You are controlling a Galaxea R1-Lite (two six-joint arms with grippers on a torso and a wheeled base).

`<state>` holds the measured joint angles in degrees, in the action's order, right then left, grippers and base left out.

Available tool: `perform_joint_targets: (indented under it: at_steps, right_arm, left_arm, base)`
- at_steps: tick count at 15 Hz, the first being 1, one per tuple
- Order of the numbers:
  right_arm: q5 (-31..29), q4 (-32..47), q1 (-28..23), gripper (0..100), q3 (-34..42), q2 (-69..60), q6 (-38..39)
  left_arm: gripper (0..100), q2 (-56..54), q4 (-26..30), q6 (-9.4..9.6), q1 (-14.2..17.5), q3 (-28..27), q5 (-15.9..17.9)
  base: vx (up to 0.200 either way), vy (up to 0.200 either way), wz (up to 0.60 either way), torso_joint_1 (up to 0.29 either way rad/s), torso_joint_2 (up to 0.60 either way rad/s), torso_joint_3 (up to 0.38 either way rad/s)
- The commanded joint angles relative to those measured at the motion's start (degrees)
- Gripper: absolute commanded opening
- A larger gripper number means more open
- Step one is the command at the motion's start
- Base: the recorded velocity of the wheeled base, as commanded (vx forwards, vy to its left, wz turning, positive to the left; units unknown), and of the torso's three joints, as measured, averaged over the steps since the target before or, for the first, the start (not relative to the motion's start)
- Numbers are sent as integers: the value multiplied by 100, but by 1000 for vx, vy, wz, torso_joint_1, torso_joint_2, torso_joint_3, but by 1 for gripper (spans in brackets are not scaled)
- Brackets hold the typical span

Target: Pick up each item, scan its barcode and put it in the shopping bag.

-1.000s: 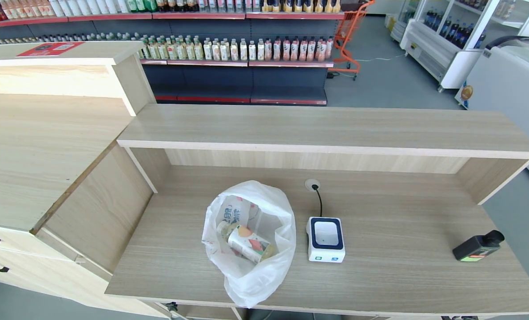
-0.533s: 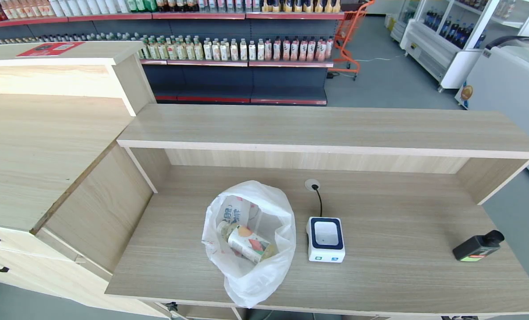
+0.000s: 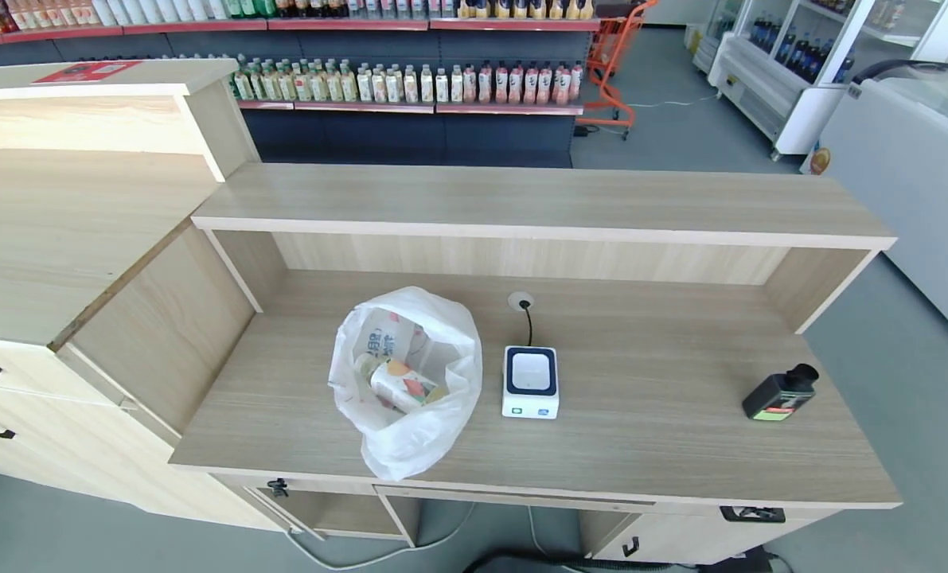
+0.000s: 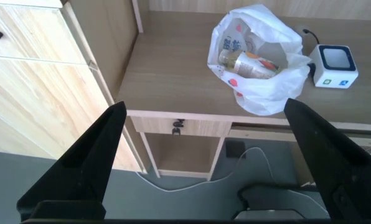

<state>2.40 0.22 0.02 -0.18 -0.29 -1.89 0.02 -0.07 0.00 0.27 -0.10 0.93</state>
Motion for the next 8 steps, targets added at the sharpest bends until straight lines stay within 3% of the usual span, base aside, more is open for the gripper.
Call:
perform_joint_targets:
  at_steps: [1,2,8]
  right_arm:
    - [-3,4,-2,100,1,29,-13]
    - [-3,4,-2,100,1,29,-13]
    - [-3,4,-2,100,1,29,4]
  left_arm:
    - [100,-2,-1,-9,0,1,4]
    - [100,-2,-1,-26,0,1,4]
    - [100,-2,-1,18,0,1,13]
  base:
    - [0,0,0,0,0,0]
    - [0,0,0,0,0,0]
    - [0,-200,0,3,-3,0]
